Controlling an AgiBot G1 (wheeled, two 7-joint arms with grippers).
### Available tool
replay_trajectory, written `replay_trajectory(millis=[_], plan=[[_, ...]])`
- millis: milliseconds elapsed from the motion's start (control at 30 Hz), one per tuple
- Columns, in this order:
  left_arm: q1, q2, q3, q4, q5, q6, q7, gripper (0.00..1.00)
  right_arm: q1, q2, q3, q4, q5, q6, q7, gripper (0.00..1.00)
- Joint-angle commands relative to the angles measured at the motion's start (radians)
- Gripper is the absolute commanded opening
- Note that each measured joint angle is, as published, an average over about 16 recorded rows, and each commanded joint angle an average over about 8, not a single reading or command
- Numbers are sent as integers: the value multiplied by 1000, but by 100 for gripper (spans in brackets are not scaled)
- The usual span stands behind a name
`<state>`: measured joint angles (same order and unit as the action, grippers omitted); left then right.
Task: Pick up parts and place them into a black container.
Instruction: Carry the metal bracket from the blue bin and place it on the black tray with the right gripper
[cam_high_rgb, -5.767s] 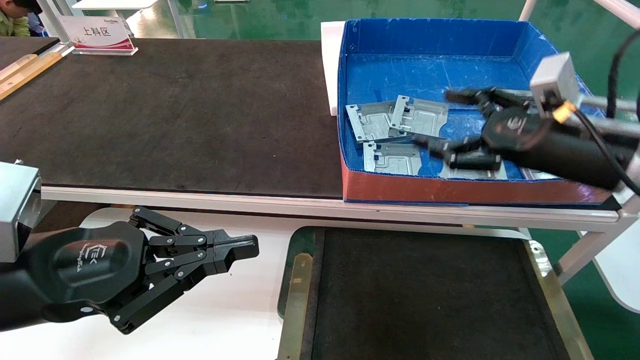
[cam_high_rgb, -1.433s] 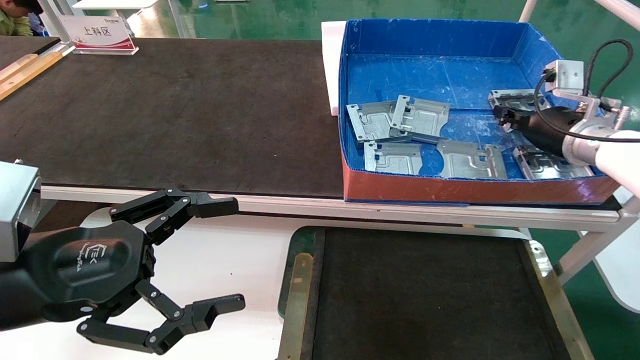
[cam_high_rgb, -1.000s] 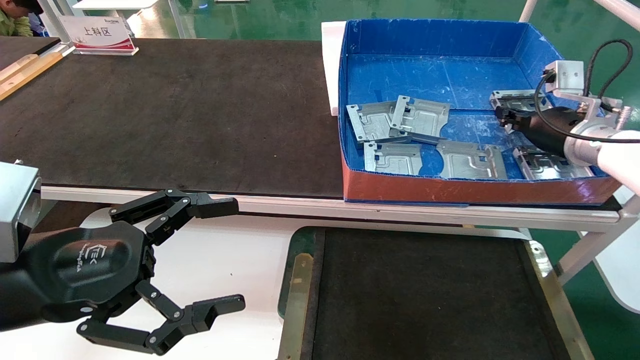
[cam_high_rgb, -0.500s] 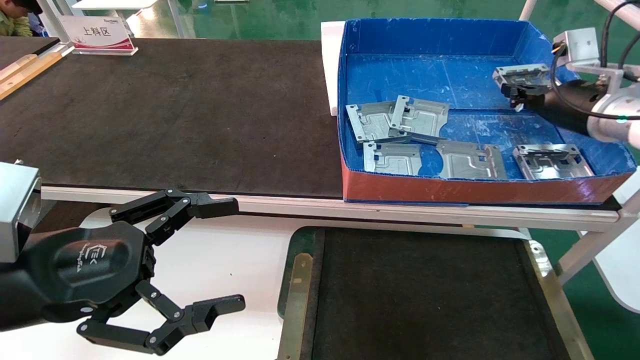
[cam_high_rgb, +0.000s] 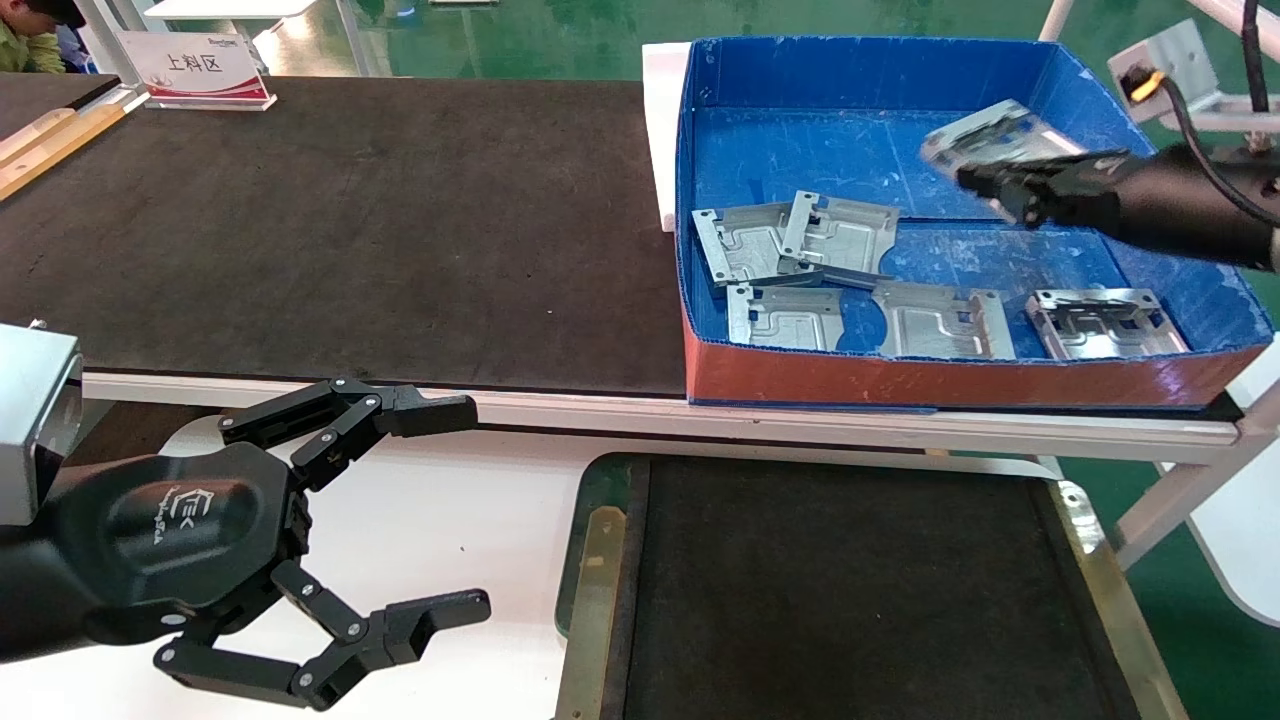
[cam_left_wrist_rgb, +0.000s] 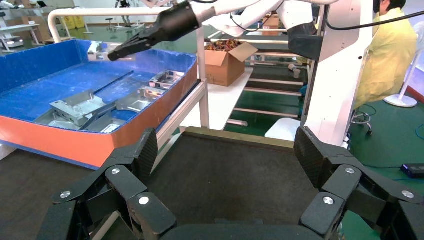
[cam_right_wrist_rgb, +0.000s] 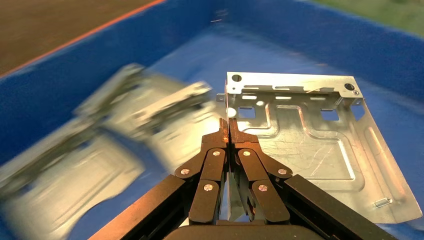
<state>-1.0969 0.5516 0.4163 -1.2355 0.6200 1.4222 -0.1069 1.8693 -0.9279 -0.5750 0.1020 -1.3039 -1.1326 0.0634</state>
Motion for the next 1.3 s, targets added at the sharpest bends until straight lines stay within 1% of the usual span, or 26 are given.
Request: replay_trajectory(millis=[33, 300, 367, 433, 533, 633, 800, 1000, 1133, 1300], plan=[[0, 0, 0, 0, 0, 0, 0, 100, 4, 18, -3, 6, -2, -74, -21, 0], [0, 0, 0, 0, 0, 0, 0, 100, 18, 68, -4, 28, 16, -373, -72, 0], [0, 0, 0, 0, 0, 0, 0, 100, 16, 76, -5, 39, 25, -427, -78, 0], [0, 0, 0, 0, 0, 0, 0, 100, 10, 83, -8, 57, 38, -459, -79, 0], [0, 0, 0, 0, 0, 0, 0, 100, -12, 96, -19, 107, 67, -471, -66, 0], [0, 0, 0, 0, 0, 0, 0, 100, -50, 117, -38, 186, 114, -475, -37, 0], [0, 0, 0, 0, 0, 0, 0, 100, -140, 171, -92, 368, 233, -475, 39, 0], [0, 0, 0, 0, 0, 0, 0, 100, -230, 246, -188, 581, 385, -470, 120, 0], [0, 0, 0, 0, 0, 0, 0, 100, -260, 269, -258, 651, 437, -466, 125, 0], [0, 0, 0, 0, 0, 0, 0, 100, -282, 266, -341, 675, 455, -463, 78, 0]])
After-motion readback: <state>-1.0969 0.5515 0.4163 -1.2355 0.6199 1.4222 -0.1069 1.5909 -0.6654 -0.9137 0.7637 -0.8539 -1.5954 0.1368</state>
